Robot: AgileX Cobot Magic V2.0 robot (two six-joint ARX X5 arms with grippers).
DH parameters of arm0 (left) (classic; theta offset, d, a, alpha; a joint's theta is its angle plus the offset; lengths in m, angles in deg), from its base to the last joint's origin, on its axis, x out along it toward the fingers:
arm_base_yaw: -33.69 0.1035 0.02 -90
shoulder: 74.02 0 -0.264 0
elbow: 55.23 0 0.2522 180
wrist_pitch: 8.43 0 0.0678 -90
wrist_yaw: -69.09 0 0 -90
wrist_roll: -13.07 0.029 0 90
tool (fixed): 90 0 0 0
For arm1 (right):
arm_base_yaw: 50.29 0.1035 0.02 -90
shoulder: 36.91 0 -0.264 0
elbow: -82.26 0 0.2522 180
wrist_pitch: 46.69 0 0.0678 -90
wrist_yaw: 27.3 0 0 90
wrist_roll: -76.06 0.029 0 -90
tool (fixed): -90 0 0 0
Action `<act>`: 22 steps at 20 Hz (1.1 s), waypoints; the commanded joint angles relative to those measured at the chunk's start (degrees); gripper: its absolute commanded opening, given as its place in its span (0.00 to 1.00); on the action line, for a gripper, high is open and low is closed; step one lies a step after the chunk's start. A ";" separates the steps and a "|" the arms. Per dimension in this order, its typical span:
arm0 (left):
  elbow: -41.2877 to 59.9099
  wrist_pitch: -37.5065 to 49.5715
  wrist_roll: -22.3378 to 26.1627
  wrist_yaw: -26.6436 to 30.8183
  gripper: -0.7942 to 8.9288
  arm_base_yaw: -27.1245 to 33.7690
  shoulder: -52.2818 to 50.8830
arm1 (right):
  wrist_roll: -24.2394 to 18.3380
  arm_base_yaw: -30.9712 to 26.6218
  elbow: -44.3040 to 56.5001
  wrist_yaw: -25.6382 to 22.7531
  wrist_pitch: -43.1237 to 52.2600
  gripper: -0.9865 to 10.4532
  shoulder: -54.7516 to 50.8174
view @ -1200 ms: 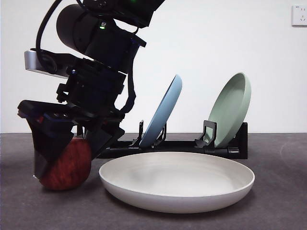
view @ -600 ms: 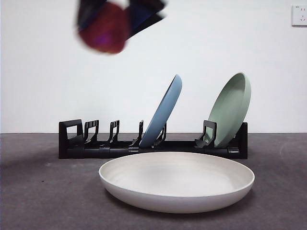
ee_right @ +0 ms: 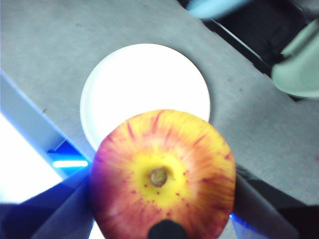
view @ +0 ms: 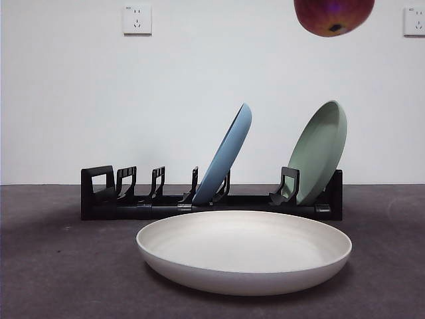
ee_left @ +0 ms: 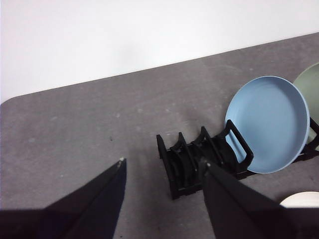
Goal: Take the yellow plate from the plate rack,put the plate on the table,take the apple from the table,put the apple in the plate
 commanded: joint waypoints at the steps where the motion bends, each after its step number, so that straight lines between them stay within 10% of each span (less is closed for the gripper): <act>1: 0.31 0.66 -0.87 -0.04 0.34 0.00 0.00 | 1.81 -0.02 2.89 0.55 4.52 0.08 0.66; 22: 0.31 0.59 -1.18 0.13 0.34 0.02 0.04 | 5.68 5.25 19.45 0.50 33.53 0.08 26.05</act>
